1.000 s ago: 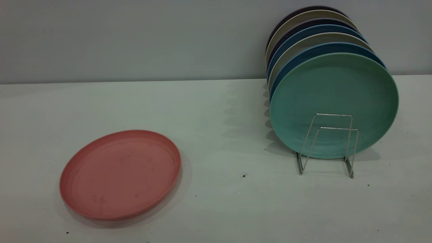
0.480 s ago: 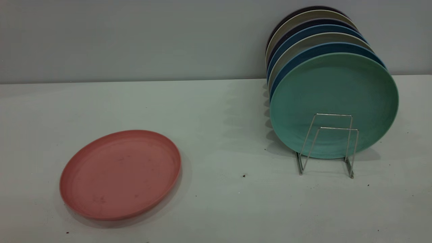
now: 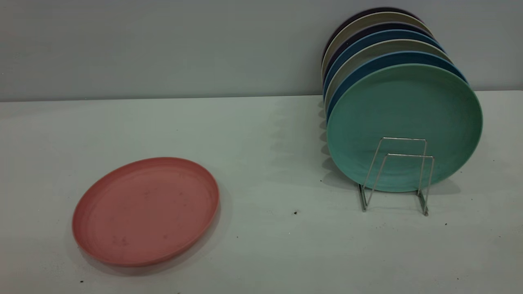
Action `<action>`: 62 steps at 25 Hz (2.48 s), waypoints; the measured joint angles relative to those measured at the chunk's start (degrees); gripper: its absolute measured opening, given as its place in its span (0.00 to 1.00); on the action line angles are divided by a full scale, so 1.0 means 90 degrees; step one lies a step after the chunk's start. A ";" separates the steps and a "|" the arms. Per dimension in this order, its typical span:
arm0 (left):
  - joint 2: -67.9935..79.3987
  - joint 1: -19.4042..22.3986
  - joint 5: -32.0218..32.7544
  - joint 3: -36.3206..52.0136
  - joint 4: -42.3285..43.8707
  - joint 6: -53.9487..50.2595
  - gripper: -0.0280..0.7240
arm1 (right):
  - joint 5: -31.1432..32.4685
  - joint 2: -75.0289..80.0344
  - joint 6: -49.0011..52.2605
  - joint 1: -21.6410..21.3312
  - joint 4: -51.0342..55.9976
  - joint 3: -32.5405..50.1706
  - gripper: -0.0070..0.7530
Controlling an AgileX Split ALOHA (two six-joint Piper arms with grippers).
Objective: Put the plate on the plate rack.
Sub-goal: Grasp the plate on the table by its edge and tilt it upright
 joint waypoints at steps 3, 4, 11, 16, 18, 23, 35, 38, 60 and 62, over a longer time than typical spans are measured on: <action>0.0000 0.0000 0.0000 0.0000 0.0000 0.0000 0.53 | 0.0000 0.0000 0.0000 0.0000 0.0000 0.0000 0.61; 0.0000 0.0000 0.0000 0.0000 0.0000 0.0000 0.53 | 0.0000 0.0000 0.0000 0.0000 0.0000 0.0000 0.61; 0.0000 0.0000 0.0000 0.0000 0.0000 -0.0006 0.53 | 0.0000 0.0000 0.0000 0.0000 0.0000 0.0000 0.61; 0.0000 0.0000 0.0000 0.0000 0.0000 -0.0012 0.53 | 0.0000 0.0000 0.0000 0.0000 0.0000 0.0000 0.61; 0.0000 0.0000 0.0000 0.0000 0.0000 -0.0012 0.53 | 0.0000 0.0000 0.0000 0.0000 0.0007 0.0000 0.61; 0.0000 0.0000 -0.0182 -0.0076 -0.0037 -0.0055 0.53 | 0.0000 0.0000 0.0000 0.0000 0.0165 0.0000 0.61; 0.1844 0.0000 -0.0754 -0.0129 -0.0745 -0.0320 0.54 | -0.0114 0.1242 -0.0058 0.0000 0.1090 -0.0325 0.61; 0.2643 0.0000 -0.1264 -0.0129 -0.0751 -0.0320 0.54 | -0.0296 0.1698 -0.0255 0.0000 0.1397 -0.0325 0.61; 0.9110 0.0046 -0.4103 -0.1213 -0.1945 0.0782 0.54 | -0.1026 0.2586 -0.1108 0.0000 0.1842 -0.0325 0.61; 0.9783 0.0241 -0.4173 -0.1537 -0.2185 0.1070 0.54 | -0.1026 0.2586 -0.1108 0.0000 0.1842 -0.0325 0.61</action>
